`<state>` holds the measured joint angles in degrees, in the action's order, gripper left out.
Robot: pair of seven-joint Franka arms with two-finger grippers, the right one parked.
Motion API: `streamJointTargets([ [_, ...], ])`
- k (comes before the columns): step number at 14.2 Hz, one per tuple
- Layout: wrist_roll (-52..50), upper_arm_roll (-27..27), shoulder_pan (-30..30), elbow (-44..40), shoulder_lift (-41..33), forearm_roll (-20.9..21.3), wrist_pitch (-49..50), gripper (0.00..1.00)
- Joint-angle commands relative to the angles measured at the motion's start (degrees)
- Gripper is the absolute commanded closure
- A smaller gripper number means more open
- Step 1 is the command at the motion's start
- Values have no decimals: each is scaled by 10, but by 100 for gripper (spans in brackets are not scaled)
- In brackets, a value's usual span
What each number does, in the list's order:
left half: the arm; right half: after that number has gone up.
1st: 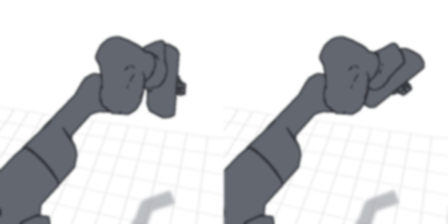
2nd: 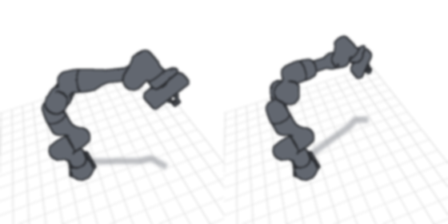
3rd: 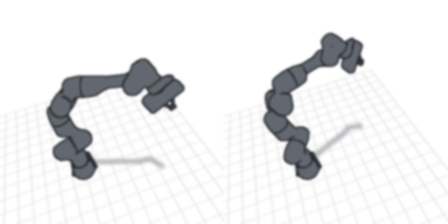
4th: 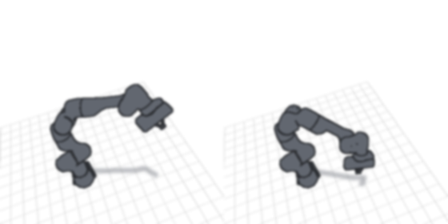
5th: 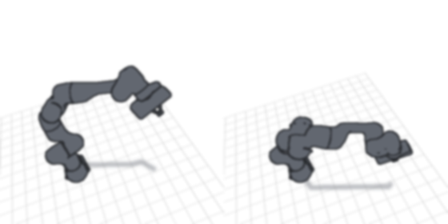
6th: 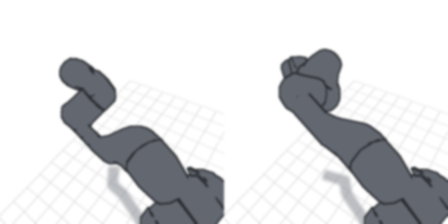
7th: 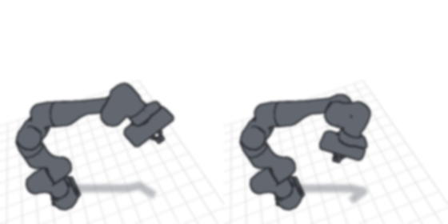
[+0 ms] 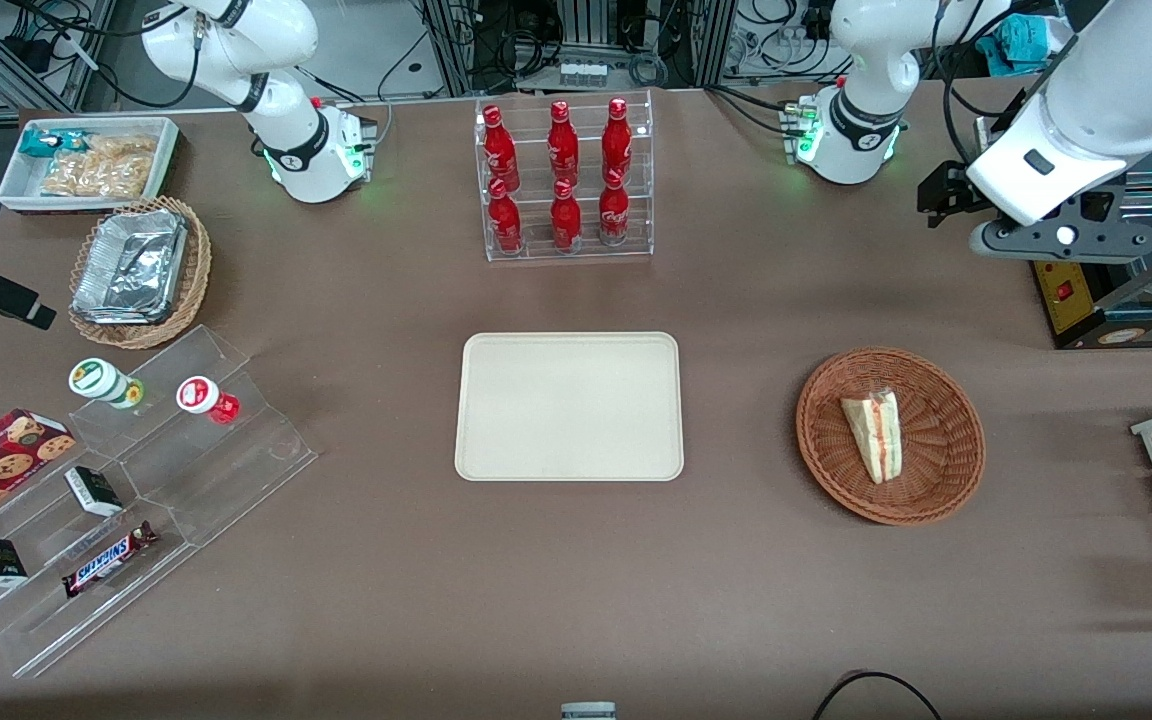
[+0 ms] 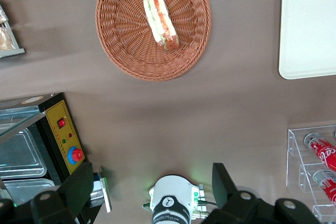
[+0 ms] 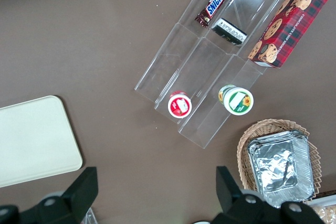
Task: Place sandwich from basket to tray
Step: 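Lower the open left gripper down onto the sandwich in the wicker basket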
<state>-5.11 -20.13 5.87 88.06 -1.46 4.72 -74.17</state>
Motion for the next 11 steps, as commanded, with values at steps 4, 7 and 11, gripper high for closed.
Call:
streamJointTargets([
  [4, 1, -11, 10, 3, 2, 1, -9, 0],
  [7, -1, -5, 11, 40, 20, 5, -18, 0],
  [11, -63, -4, 22, 164, 29, 11, -158, 0],
])
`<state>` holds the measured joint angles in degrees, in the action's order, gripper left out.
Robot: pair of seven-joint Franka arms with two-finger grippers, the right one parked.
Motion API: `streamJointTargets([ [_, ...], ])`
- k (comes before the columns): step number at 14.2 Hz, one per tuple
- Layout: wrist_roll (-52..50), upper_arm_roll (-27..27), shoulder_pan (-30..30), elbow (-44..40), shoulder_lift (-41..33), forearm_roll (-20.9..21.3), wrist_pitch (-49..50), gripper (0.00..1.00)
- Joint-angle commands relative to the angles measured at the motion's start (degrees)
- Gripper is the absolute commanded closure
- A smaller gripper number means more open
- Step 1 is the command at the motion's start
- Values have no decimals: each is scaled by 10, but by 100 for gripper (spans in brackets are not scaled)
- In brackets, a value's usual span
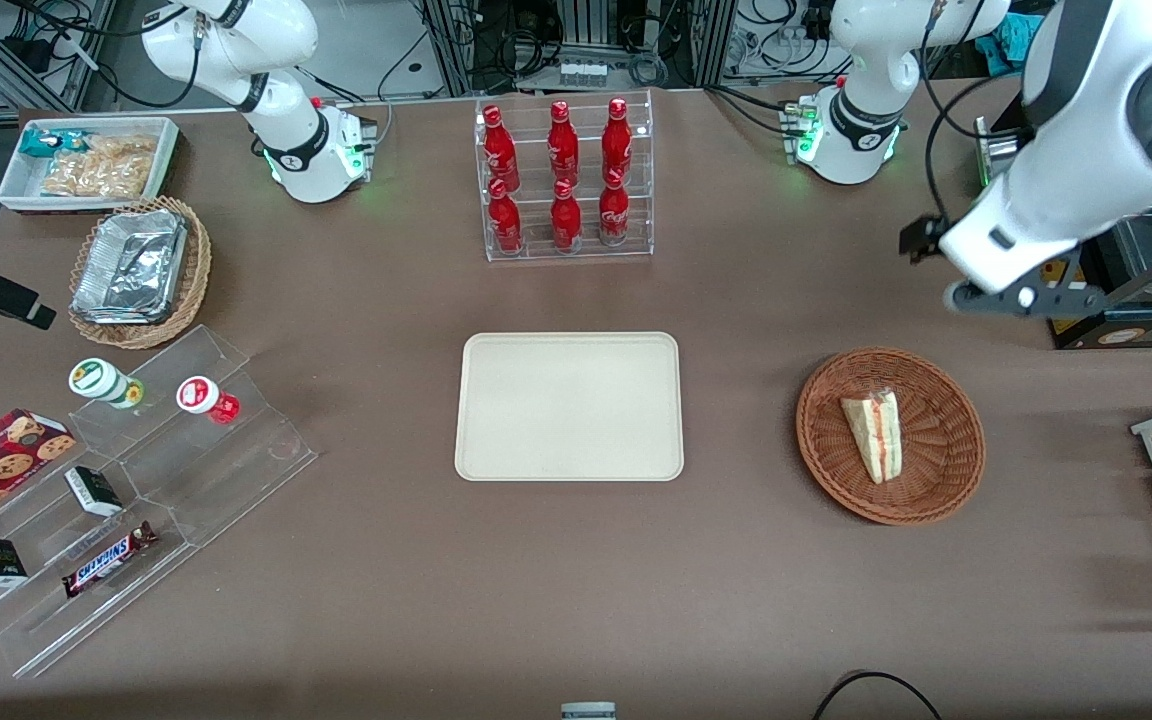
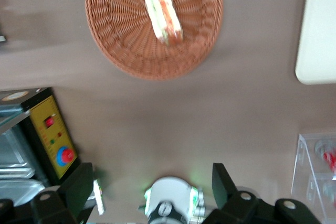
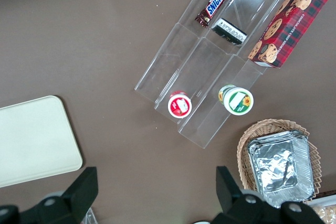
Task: Place sandwich from basket to tray
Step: 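Lower the open left gripper down onto the sandwich in the wicker basket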
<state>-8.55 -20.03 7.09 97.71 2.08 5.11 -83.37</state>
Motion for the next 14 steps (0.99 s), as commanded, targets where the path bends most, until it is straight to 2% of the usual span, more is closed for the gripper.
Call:
streamJointTargets([
  [1, -32, 5, 15, 109, -6, 5, -119, 0],
  [4, -67, 30, 17, 227, 6, -4, -280, 0],
  [6, -163, 31, 17, 276, 29, -4, -385, 0],
  [8, -258, 31, 17, 280, 66, 2, -443, 0],
  [14, -254, 31, 20, 268, 143, 10, -521, 0],
])
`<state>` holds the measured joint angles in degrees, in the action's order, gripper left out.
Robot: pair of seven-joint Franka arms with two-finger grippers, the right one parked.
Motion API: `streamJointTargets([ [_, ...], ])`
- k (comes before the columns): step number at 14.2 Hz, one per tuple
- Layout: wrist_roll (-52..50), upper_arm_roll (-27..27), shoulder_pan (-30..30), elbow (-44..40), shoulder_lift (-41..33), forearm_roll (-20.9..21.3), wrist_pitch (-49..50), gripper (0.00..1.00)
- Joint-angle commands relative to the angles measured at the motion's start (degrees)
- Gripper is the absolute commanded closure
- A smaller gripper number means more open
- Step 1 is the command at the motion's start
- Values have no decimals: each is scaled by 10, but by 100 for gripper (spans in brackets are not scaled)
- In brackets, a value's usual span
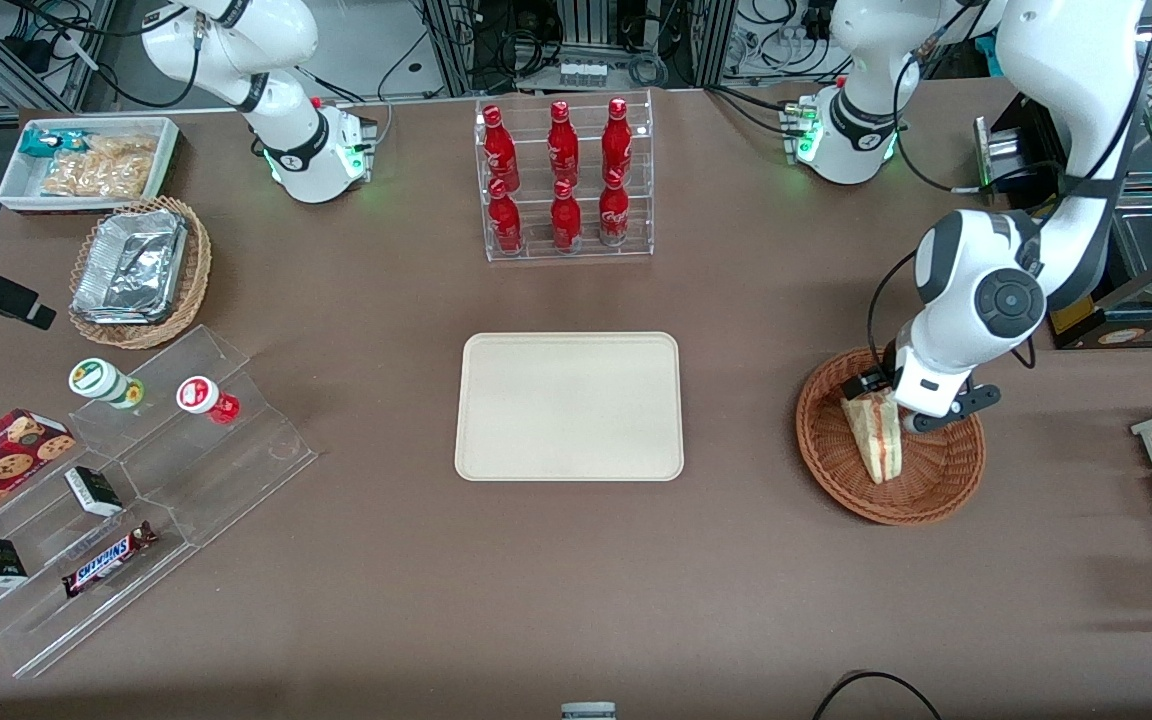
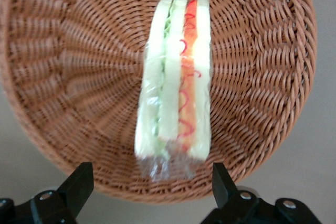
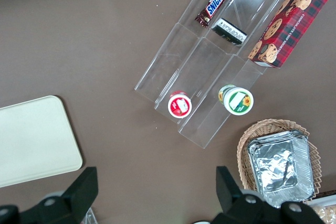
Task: Place sandwich from basket to tray
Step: 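Lower the open left gripper down onto the sandwich in the wicker basket, then close the left gripper on the wrapped sandwich and lift it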
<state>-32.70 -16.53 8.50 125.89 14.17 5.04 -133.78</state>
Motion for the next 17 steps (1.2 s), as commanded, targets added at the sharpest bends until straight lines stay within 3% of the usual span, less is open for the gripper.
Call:
streamJointTargets([
  [1, -12, -4, 10, -27, 35, 31, -17, 0],
  [3, -13, -4, 13, -44, 54, 65, -18, 0],
  [4, -13, -4, 20, -52, 64, 70, -19, 10],
  [5, -14, -4, 20, -54, 67, 70, -24, 51],
  [6, -15, -4, 20, -52, 67, 70, -31, 77],
  [7, -20, -5, 20, -54, 67, 69, -31, 87],
  [11, -20, -12, 5, -108, 58, 67, 30, 93],
  [15, -24, -28, -121, -260, 79, 61, 230, 91],
  [17, -38, -29, -201, -293, 113, 53, 242, 91],
])
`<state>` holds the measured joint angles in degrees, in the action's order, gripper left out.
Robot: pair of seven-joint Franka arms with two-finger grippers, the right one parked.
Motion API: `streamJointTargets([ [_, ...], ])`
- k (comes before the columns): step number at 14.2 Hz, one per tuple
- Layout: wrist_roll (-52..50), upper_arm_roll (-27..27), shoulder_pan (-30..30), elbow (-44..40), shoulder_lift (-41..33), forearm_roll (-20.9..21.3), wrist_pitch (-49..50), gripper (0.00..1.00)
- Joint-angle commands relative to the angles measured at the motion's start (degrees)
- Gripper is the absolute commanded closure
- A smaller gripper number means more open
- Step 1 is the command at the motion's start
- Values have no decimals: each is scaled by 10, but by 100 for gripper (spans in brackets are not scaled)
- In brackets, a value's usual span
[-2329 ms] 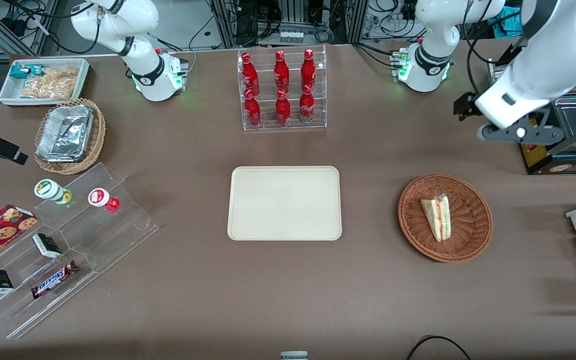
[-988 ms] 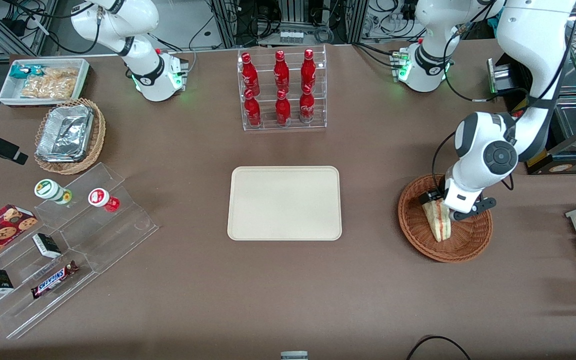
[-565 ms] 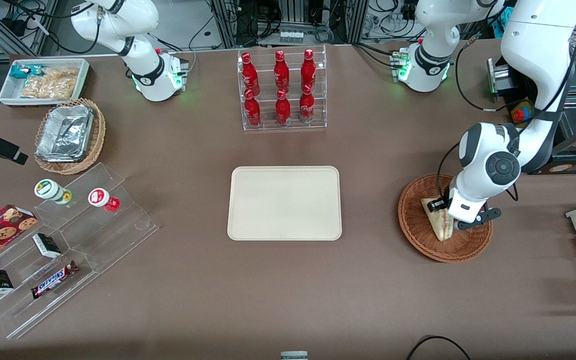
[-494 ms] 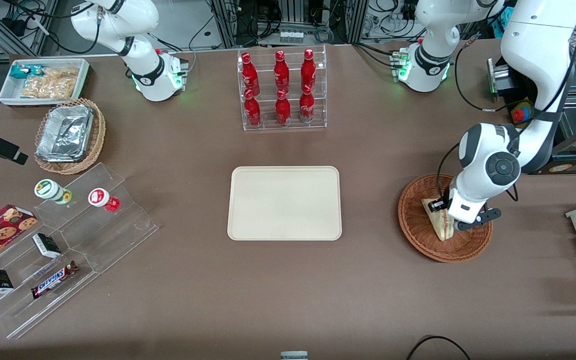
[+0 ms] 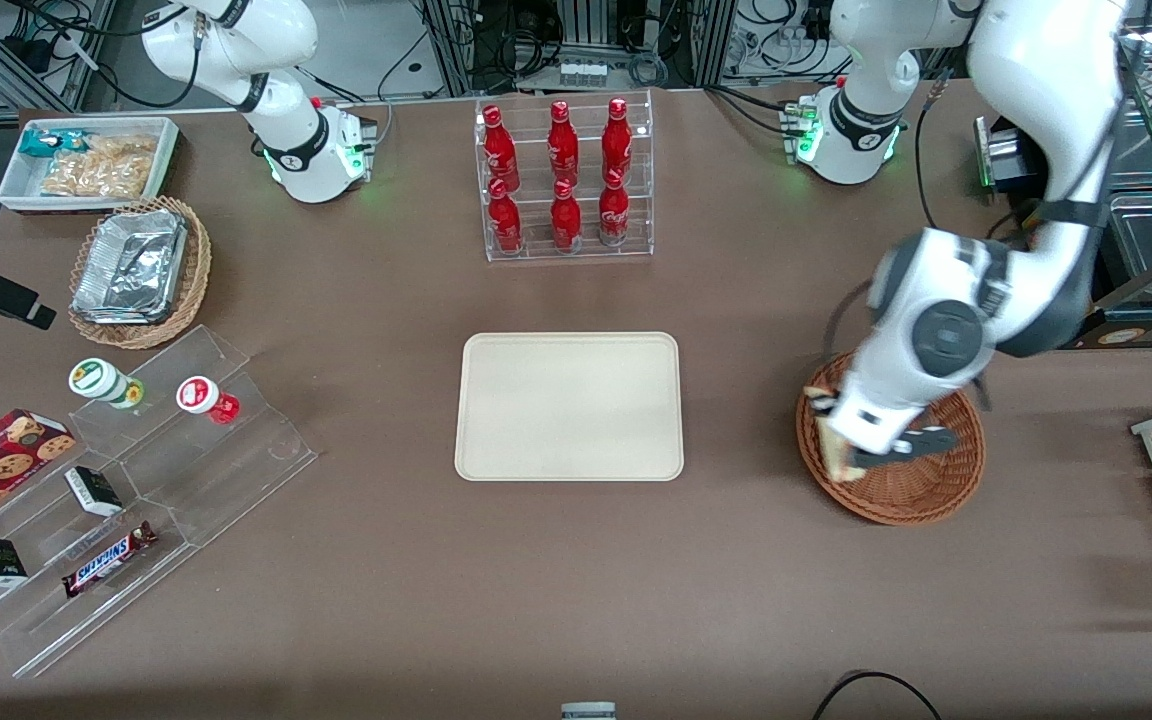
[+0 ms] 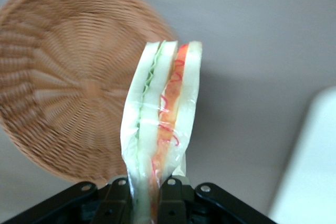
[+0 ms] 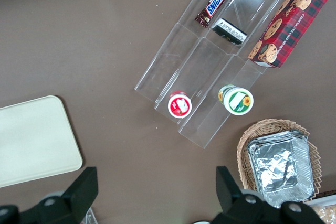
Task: Place sandwich from basket to tray
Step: 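Carry the sandwich with the left gripper over the cream tray and lower it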
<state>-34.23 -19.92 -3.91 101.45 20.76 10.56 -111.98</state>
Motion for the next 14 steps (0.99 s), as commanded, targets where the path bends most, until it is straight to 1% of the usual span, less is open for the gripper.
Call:
streamJointTargets([
  [1, -43, 5, -118, -62, 66, -5, 24, 91],
  [2, -73, 5, -157, -76, 86, -5, 22, 91],
  [3, -106, 5, -184, -96, 106, -5, 22, 91],
  [6, -199, 6, -264, -199, 192, -5, 19, 91],
  [8, -234, 6, -285, -278, 249, -4, 18, 91],
  [10, -246, 8, -305, -337, 294, 0, 11, 89],
  [12, -240, 10, -306, -353, 314, 5, -5, 83],
  [13, -237, 11, -306, -352, 314, 6, -5, 65],
  [14, -238, 12, -306, -352, 312, 16, -4, 26],
])
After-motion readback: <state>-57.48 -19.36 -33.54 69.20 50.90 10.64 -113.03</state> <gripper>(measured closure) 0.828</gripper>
